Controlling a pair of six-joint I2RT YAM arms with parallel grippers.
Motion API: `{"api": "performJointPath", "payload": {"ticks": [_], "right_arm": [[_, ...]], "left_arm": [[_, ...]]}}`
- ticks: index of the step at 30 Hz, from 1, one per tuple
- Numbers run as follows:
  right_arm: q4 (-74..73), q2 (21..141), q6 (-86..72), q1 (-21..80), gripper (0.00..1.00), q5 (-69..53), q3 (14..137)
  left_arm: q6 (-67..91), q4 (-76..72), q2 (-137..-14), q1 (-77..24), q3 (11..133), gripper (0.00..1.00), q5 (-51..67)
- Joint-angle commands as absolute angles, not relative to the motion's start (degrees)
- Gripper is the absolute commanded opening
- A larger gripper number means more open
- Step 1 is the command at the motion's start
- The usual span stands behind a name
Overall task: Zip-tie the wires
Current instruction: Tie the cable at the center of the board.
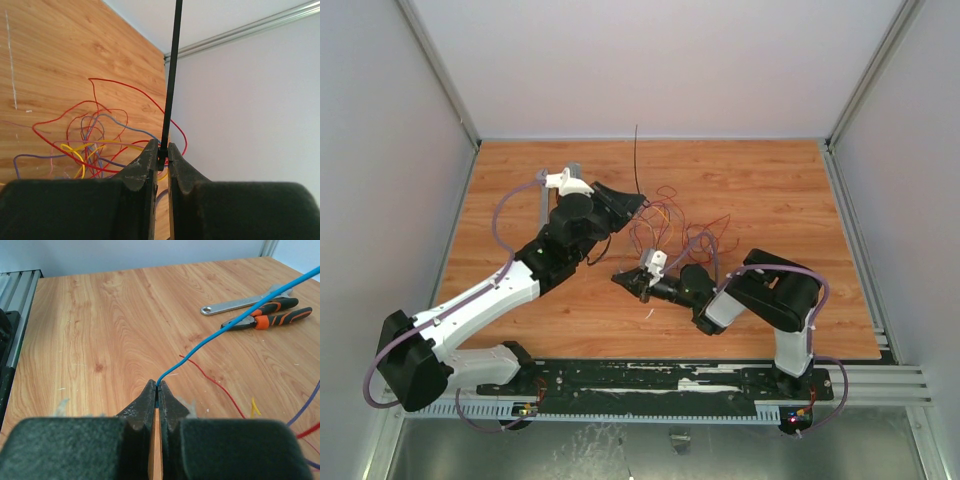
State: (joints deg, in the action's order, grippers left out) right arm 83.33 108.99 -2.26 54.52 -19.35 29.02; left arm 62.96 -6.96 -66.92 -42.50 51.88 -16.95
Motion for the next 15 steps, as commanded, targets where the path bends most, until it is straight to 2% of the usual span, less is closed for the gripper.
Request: {"api": "performJointPath", "payload": {"ticks": [1, 7, 15], "right_arm": [[101.44, 109.77, -0.46, 55.23, 0.0, -18.49, 27.98], [101.93, 106.12, -1.63, 55.16, 0.01, -16.89, 26.81], [99.74, 100.11, -3.9, 54.49, 0.3, -16.67, 23.71]], "left_arm": [[61.31, -7.23, -66.53, -42.15, 54.08, 0.0, -18.66], [57.57, -6.77, -66.79, -42.17, 53.84, 0.0, -19.61], [54.33, -5.97, -67.29, -42.1, 53.74, 0.0, -21.95]]}}
